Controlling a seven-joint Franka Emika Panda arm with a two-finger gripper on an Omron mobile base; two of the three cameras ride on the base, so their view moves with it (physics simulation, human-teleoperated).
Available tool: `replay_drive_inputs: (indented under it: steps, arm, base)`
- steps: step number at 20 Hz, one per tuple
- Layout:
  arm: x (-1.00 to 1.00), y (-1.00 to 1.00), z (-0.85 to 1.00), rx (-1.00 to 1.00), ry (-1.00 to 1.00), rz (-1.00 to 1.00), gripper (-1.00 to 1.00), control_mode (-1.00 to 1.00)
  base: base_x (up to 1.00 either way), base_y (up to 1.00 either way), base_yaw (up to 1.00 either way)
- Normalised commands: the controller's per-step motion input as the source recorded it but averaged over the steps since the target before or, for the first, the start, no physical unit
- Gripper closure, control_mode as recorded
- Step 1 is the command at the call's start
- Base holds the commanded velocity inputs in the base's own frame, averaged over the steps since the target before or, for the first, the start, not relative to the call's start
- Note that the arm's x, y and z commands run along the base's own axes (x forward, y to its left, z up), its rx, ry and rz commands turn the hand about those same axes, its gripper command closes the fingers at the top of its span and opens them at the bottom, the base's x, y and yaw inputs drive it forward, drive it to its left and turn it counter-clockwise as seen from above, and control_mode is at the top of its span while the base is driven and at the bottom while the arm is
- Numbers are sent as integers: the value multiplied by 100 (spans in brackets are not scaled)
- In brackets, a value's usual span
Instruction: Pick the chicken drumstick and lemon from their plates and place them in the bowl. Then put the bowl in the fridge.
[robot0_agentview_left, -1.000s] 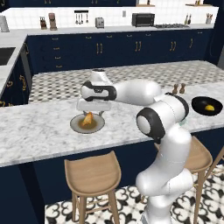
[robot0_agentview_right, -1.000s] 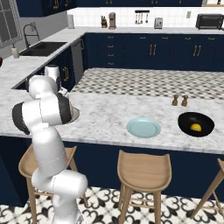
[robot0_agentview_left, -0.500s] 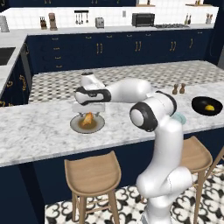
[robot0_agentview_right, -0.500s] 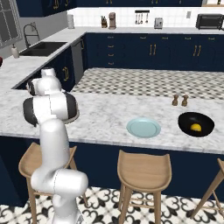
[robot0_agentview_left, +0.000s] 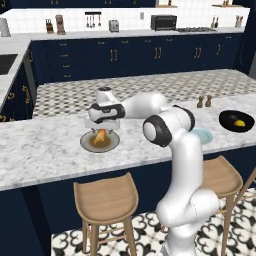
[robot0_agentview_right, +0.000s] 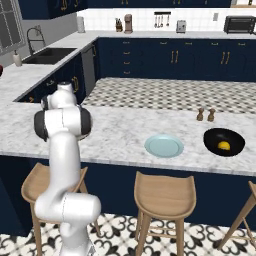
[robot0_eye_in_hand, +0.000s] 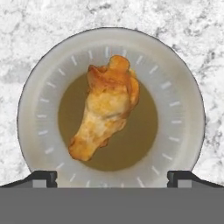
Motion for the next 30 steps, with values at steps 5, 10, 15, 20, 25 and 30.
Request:
replay_drive_inputs:
  steps: [5,10,15,20,25,30]
  arm:
    - [68,14,-12,-3,6,-1,-100,-100]
    - [23,1,-24,-5,11,-1,-100,-100]
    - [11,0,-27,-3,3,0,-100,-100]
    - [-41,0,-48,-4,2,8,-100,-100]
    - [-28,14,-46,-4,1,1,100,-100]
    - [-7,1,-52,-1,-4,6,100,-100]
  base:
    - [0,0,0]
    - [0,0,0]
    - [0,0,0]
    - [0,0,0]
    - [0,0,0]
    - [0,0,0]
